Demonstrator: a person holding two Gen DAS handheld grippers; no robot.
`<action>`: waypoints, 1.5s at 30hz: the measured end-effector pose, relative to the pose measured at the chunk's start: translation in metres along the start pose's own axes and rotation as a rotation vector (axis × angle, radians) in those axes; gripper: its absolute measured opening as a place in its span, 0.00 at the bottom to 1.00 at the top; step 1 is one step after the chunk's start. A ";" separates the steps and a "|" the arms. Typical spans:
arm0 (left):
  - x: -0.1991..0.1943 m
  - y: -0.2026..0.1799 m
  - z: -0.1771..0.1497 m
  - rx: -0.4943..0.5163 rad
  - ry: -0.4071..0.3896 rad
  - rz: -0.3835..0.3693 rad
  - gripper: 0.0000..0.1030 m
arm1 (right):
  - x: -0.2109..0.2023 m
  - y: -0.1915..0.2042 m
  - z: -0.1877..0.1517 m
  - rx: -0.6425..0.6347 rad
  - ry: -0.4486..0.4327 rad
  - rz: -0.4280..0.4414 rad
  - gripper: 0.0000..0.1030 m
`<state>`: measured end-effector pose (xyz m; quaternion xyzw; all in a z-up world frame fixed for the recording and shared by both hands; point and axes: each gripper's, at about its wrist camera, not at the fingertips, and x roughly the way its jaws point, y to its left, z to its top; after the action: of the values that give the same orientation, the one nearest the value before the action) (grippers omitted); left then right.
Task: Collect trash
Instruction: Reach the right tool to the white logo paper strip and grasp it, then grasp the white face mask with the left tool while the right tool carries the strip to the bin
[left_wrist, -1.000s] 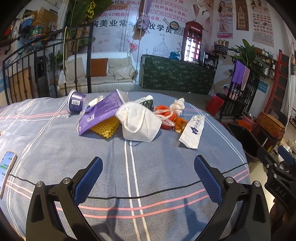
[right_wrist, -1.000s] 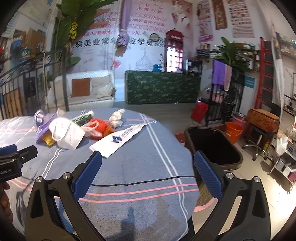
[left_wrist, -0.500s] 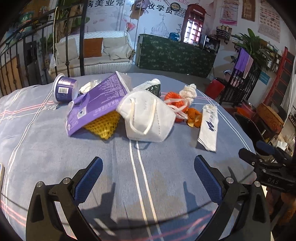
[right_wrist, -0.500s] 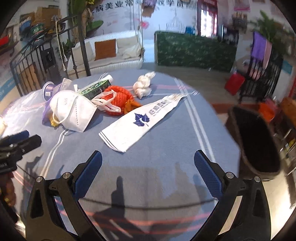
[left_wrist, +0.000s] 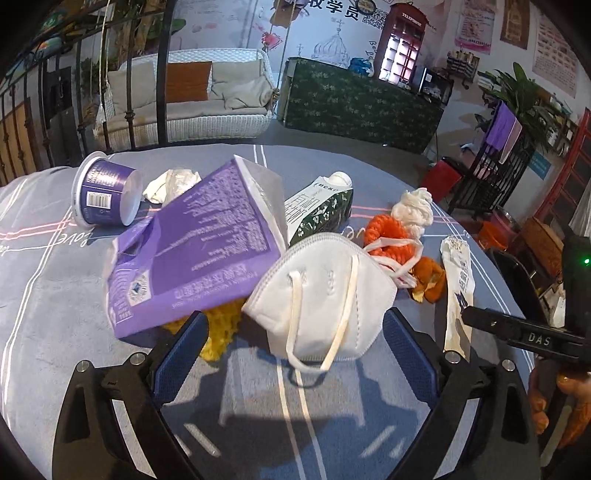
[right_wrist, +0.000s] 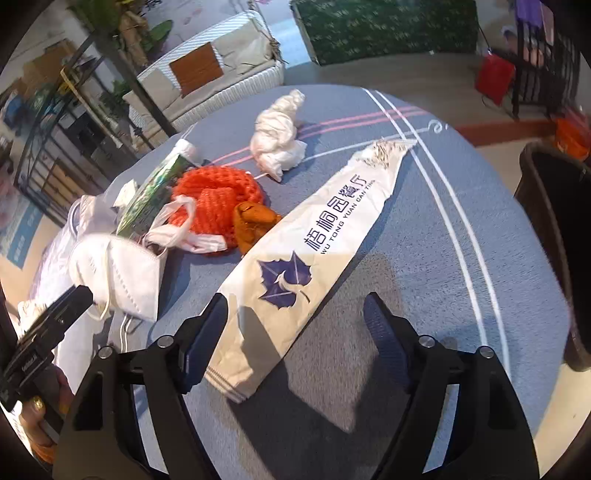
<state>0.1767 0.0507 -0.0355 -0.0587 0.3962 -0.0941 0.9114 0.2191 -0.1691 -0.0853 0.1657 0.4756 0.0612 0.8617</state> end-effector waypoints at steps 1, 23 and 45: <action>0.001 -0.001 0.001 0.001 -0.004 -0.015 0.85 | 0.003 -0.002 0.003 0.014 -0.005 0.004 0.70; 0.001 -0.008 -0.003 -0.017 -0.045 -0.140 0.14 | -0.018 0.002 -0.006 0.083 -0.090 0.184 0.02; -0.056 -0.106 -0.031 0.160 -0.197 -0.353 0.08 | -0.131 -0.058 -0.023 -0.006 -0.325 0.007 0.02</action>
<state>0.1033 -0.0419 0.0031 -0.0634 0.2799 -0.2773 0.9169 0.1255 -0.2530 -0.0116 0.1726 0.3291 0.0381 0.9276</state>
